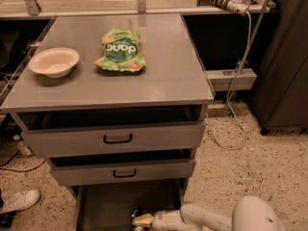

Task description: Place green can into bottom drawer

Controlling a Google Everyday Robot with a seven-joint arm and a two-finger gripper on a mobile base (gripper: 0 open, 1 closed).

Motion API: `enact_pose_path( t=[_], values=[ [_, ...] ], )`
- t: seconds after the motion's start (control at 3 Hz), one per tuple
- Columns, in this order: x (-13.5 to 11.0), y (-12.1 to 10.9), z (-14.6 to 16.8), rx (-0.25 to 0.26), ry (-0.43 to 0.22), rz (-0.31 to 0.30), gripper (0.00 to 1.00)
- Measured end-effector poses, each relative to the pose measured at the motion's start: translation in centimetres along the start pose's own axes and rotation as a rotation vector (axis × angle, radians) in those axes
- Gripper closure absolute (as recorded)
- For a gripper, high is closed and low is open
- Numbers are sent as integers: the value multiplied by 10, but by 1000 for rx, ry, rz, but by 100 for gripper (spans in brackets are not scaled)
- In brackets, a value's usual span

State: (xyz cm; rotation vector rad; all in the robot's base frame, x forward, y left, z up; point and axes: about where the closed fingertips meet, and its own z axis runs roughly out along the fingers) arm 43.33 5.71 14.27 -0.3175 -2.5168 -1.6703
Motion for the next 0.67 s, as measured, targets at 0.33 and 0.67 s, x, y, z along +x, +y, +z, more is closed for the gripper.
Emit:
enact_pose_path(
  t=[0.33, 0.67],
  values=[
    [0, 0, 0, 0, 0, 0, 0],
    [0, 0, 0, 0, 0, 0, 0]
  ],
)
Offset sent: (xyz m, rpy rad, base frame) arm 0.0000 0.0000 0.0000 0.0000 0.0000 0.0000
